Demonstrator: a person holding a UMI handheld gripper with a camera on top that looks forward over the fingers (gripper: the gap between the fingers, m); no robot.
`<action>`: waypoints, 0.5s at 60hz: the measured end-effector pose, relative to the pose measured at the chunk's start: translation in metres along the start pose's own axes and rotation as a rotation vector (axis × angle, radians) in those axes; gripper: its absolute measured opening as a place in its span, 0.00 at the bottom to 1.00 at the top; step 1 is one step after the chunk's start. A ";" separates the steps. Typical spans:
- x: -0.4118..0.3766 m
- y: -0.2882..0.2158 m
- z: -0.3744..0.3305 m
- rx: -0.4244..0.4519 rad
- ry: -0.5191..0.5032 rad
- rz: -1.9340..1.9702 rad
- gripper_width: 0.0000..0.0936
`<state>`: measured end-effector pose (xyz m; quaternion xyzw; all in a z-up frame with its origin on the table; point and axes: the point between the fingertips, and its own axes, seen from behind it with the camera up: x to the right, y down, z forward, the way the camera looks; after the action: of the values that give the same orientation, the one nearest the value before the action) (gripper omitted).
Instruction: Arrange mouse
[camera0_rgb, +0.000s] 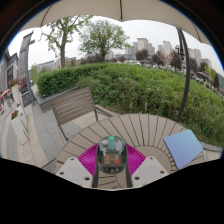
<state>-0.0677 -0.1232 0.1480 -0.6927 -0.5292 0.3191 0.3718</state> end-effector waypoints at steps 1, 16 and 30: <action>0.012 -0.010 -0.002 0.014 0.008 0.005 0.41; 0.233 -0.065 0.033 0.090 0.143 -0.016 0.41; 0.378 0.047 0.114 -0.087 0.152 -0.013 0.43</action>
<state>-0.0504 0.2562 0.0308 -0.7271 -0.5173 0.2398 0.3824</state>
